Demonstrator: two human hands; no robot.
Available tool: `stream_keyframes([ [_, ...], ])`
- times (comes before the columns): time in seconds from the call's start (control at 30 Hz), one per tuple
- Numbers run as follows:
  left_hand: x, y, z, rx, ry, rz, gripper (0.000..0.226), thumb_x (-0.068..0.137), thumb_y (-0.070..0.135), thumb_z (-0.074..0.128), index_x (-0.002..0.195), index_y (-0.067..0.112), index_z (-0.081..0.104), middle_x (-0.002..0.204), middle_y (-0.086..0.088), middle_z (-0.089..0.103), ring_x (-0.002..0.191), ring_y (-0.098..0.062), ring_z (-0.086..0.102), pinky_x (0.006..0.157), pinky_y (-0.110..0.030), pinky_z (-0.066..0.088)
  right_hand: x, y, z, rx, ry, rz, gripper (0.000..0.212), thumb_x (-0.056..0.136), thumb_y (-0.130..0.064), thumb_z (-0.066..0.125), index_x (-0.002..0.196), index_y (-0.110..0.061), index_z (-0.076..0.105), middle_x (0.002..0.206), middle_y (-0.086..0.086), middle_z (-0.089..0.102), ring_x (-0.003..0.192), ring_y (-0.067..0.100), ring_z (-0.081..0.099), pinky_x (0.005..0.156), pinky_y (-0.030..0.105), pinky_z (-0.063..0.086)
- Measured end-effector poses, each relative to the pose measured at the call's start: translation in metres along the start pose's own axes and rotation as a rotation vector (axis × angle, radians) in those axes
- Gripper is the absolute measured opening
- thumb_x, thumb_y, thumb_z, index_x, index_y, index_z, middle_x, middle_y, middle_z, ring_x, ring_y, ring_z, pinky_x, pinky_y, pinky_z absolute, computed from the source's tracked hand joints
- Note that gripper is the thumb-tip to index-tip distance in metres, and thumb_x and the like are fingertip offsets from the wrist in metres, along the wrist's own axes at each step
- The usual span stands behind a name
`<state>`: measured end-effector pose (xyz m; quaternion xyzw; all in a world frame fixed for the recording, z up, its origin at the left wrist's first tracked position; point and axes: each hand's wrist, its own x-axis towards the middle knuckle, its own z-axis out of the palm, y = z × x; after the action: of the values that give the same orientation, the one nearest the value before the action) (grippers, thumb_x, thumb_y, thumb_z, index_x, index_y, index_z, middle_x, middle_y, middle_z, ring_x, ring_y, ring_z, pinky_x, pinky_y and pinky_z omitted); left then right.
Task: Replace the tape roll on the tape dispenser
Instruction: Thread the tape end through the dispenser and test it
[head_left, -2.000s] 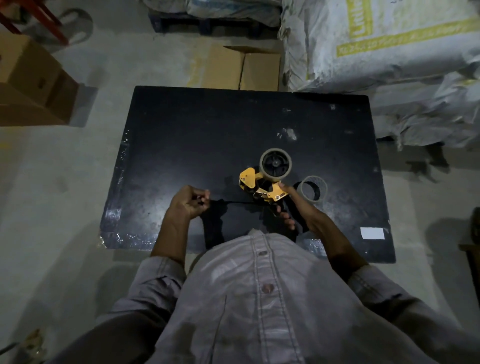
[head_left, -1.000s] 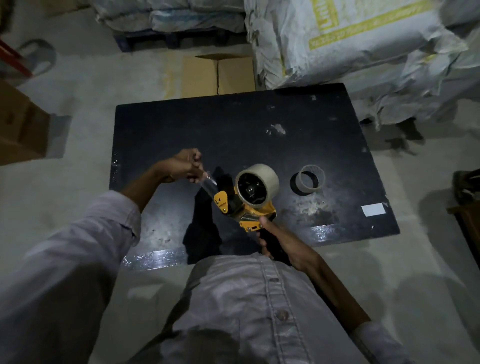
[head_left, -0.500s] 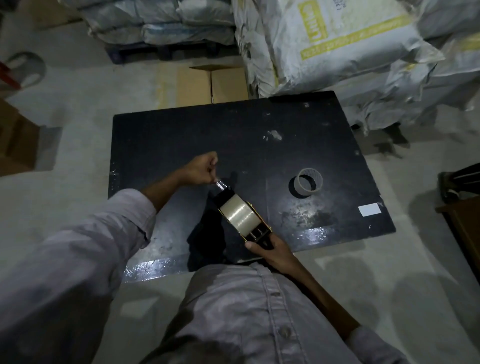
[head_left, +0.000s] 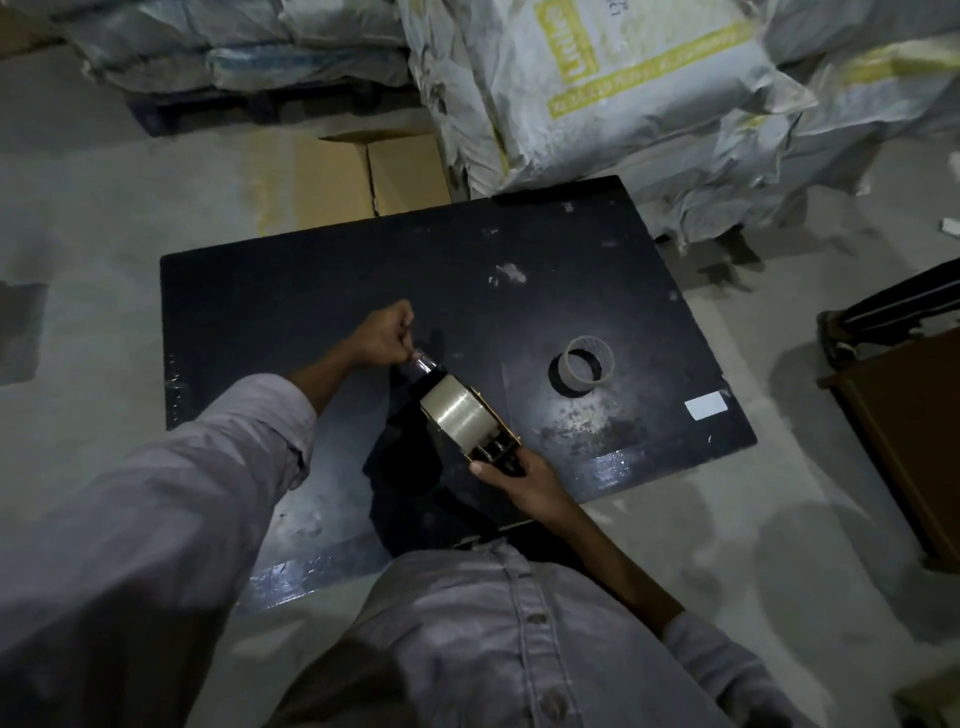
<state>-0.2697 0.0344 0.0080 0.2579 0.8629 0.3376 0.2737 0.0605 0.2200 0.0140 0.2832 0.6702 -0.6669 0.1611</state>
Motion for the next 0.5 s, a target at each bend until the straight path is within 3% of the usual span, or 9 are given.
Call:
stream_keyframes([
  [0.07,0.006,0.002,-0.003,0.001,0.007,0.002,0.057,0.076,-0.015,0.076,0.091,0.026,0.039,0.067,0.002,0.070,0.075,-0.027,0.075,0.081,-0.054,0.064,0.008,-0.003,0.003,0.035,0.004,0.025,0.063,0.087,-0.059,0.098,0.138,-0.027,0.080,0.133,-0.005,0.085,0.129,0.017,0.079,0.118,0.050,0.059],
  [0.2,0.023,-0.001,-0.011,-0.019,-0.024,0.005,0.056,0.077,-0.018,0.074,0.093,0.024,0.041,0.072,-0.007,0.074,0.088,-0.036,0.083,0.083,-0.054,0.065,0.024,-0.005,0.008,0.007,0.052,0.089,0.071,0.083,-0.067,0.097,0.139,-0.027,0.078,0.121,-0.008,0.086,0.105,0.009,0.079,0.087,0.029,0.062],
  [0.27,0.030,-0.003,-0.015,-0.017,-0.031,0.009,0.056,0.077,-0.018,0.075,0.092,0.025,0.042,0.074,-0.009,0.076,0.088,-0.036,0.083,0.080,-0.051,0.065,0.031,-0.004,0.009,0.003,0.065,0.094,0.063,0.087,-0.059,0.097,0.134,-0.021,0.079,0.099,-0.015,0.084,0.085,-0.006,0.075,0.074,0.017,0.059],
  [0.33,0.037,-0.002,-0.019,0.018,-0.033,0.023,0.051,0.077,-0.016,0.075,0.096,0.020,0.045,0.078,-0.012,0.078,0.087,-0.034,0.083,0.070,-0.038,0.062,0.040,-0.003,0.010,-0.021,0.091,0.106,0.060,0.090,-0.056,0.096,0.130,-0.016,0.079,0.081,-0.020,0.075,0.066,-0.011,0.067,0.061,0.009,0.050],
  [0.43,0.047,0.001,-0.020,0.080,-0.045,0.053,0.045,0.079,-0.011,0.077,0.105,0.012,0.048,0.080,-0.005,0.081,0.079,-0.024,0.082,0.071,-0.038,0.061,0.050,-0.004,0.018,0.005,0.121,0.140,0.063,0.089,-0.057,0.095,0.130,-0.013,0.079,0.091,-0.014,0.077,0.073,-0.005,0.071,0.064,0.012,0.053],
  [0.5,0.054,0.000,-0.019,0.119,-0.051,0.070,0.045,0.079,-0.008,0.076,0.107,0.012,0.047,0.078,0.000,0.080,0.075,-0.021,0.079,0.074,-0.043,0.062,0.054,-0.007,0.022,0.003,0.154,0.154,0.074,0.079,-0.072,0.096,0.125,-0.017,0.079,0.103,-0.007,0.080,0.090,0.012,0.077,0.076,0.027,0.060],
])
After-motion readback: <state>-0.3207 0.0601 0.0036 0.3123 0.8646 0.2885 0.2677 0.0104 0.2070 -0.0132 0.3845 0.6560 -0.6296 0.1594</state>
